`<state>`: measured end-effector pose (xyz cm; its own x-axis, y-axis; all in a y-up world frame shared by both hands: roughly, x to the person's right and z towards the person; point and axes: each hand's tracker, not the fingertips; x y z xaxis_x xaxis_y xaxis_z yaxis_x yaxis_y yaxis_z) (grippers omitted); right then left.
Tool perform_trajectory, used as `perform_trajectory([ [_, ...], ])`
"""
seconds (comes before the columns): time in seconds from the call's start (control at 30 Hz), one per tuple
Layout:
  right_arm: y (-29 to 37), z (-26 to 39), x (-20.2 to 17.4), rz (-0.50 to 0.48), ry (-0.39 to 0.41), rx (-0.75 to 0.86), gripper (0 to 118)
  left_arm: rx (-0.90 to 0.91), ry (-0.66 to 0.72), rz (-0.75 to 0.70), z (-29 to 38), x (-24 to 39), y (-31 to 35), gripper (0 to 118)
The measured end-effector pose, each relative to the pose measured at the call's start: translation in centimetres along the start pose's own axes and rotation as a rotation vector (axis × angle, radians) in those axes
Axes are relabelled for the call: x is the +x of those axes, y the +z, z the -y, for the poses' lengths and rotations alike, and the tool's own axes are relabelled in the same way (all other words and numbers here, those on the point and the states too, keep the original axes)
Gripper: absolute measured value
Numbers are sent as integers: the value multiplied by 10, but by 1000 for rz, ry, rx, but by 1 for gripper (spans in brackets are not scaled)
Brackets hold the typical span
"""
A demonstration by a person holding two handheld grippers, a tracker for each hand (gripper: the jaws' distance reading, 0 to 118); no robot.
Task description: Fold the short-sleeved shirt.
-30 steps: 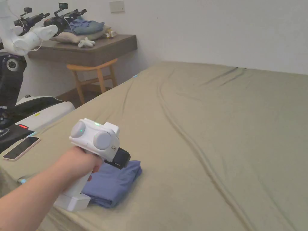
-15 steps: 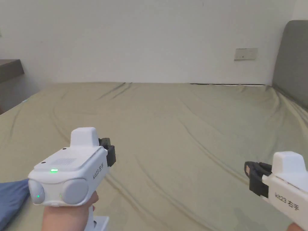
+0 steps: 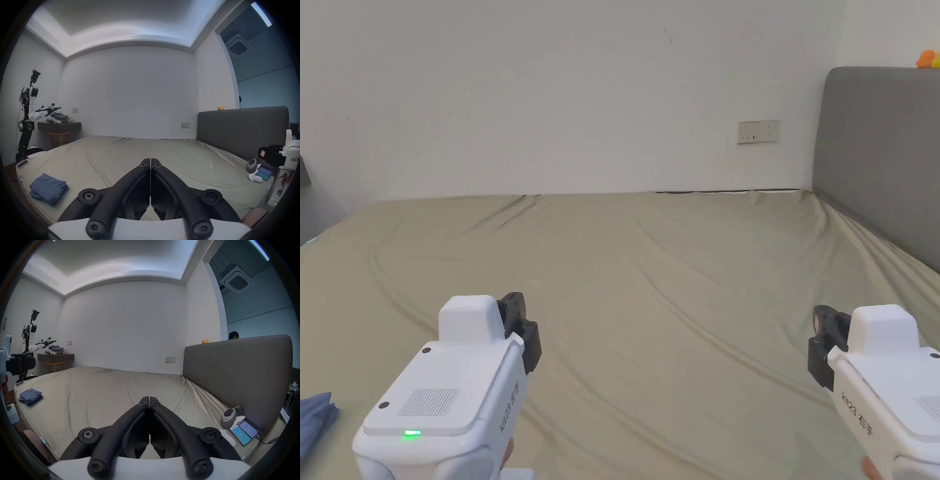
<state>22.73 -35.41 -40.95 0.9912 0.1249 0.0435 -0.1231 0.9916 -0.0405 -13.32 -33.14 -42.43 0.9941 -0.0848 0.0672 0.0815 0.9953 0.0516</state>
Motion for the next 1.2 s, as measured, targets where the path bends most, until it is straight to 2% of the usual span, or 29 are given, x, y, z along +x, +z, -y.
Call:
perform_trajectory([
  [0.07,-2,4,1,4,8,-6,5,15,1,9,4,1,2,0],
  [0.1,-3,8,1,8,9,-9,17,17,-2,6,6,1,1,8],
  [0.13,-4,10,1,10,15,-6,43,-31,101,-3,13,2,-1,28],
  [0.2,-4,13,1,-7,2,-41,90,-43,108,-13,18,2,-4,73],
  [0.23,-5,15,1,3,-7,-47,110,-59,114,-19,22,2,-6,102],
  [0.27,-4,16,-1,6,-1,-38,116,-70,115,-26,26,2,-7,115],
  [0.3,-4,17,-2,12,4,-26,118,-71,122,-41,28,2,-6,118],
  [0.57,-2,12,-2,16,9,0,118,-68,91,-23,35,10,-4,118],
  [0.67,-8,16,0,-32,-68,-56,118,-49,68,-25,33,13,-3,118],
  [0.73,-11,18,-1,-8,-110,-103,118,-45,74,-18,31,11,-2,118],
  [0.83,-16,17,-6,22,-93,-102,118,-43,72,-14,30,9,-2,118],
  [0.9,-17,18,-8,33,-45,-104,118,-44,71,-15,30,9,-2,118],
  [0.97,-15,18,-7,-25,-58,-77,118,-44,71,-13,31,8,-3,118],
  [1.03,-14,18,-4,-74,-153,-97,118,-49,69,-14,32,7,-4,118],
  [1.13,-11,10,-7,-57,-197,-101,118,-56,68,-14,33,6,-6,118],
  [1.17,-11,9,-9,-58,-180,-106,118,-59,69,-13,33,6,-6,118],
  [1.2,-8,6,-12,-3,-111,-66,118,-59,70,-14,33,5,-6,118],
])
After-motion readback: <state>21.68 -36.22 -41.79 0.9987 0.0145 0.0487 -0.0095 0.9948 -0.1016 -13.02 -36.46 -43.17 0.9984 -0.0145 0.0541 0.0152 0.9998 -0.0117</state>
